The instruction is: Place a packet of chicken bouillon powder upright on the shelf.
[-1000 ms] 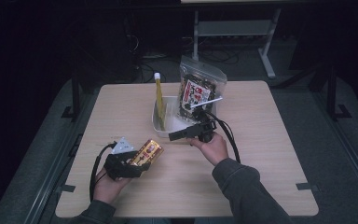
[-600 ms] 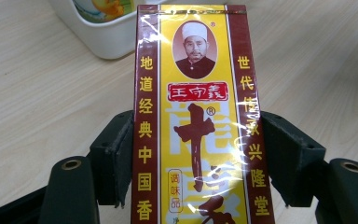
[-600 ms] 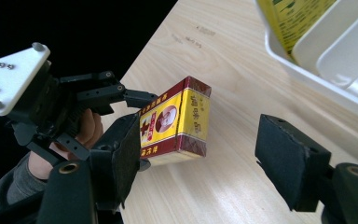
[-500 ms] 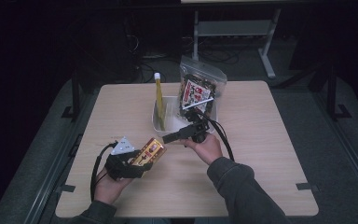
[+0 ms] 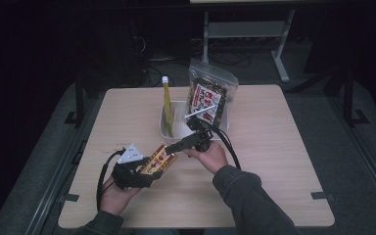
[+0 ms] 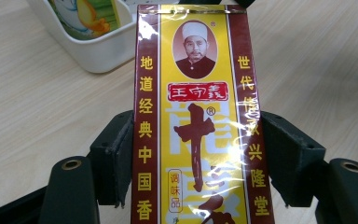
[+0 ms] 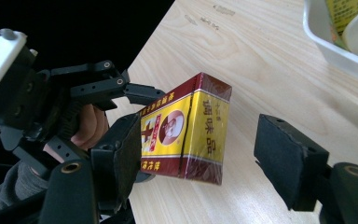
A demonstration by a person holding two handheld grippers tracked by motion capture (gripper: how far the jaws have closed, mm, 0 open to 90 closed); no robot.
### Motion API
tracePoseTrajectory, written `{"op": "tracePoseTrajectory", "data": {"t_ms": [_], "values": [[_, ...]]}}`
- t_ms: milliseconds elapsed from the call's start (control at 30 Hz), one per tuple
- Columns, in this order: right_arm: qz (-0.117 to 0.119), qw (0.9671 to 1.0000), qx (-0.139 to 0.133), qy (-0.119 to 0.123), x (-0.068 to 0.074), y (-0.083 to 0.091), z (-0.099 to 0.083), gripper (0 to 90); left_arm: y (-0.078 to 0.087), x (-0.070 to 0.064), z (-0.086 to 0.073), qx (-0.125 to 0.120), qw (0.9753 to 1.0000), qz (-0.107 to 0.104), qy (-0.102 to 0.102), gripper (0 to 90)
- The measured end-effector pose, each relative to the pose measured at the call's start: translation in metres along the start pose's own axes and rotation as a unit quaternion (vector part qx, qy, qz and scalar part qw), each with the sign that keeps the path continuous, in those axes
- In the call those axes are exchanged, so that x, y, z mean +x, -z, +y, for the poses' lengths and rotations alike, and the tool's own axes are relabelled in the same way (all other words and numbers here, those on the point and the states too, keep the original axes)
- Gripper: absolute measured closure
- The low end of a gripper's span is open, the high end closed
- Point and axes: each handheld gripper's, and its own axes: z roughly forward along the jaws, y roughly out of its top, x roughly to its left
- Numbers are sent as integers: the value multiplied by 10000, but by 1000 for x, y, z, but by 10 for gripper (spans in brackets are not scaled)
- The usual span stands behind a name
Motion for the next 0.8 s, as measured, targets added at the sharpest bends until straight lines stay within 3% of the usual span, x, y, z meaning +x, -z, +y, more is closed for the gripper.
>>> {"op": "tracePoseTrajectory", "data": {"t_ms": [233, 433, 533, 800], "values": [[130, 9998, 162, -79, 0, -6, 0, 367, 0, -3, 2, -78, 9999, -66, -63, 321], [280, 9991, 298, -128, 1, -9, 0, 475, 0, -5, 3, -178, 9997, -114, -94, 321], [232, 9991, 322, -148, 1, -8, 0, 539, 0, -5, 3, -189, 9997, -140, -92, 321], [353, 9979, 272, -475, 3, -4, 3, 645, -4, -6, 1, -129, 9997, -57, -197, 319]]}}
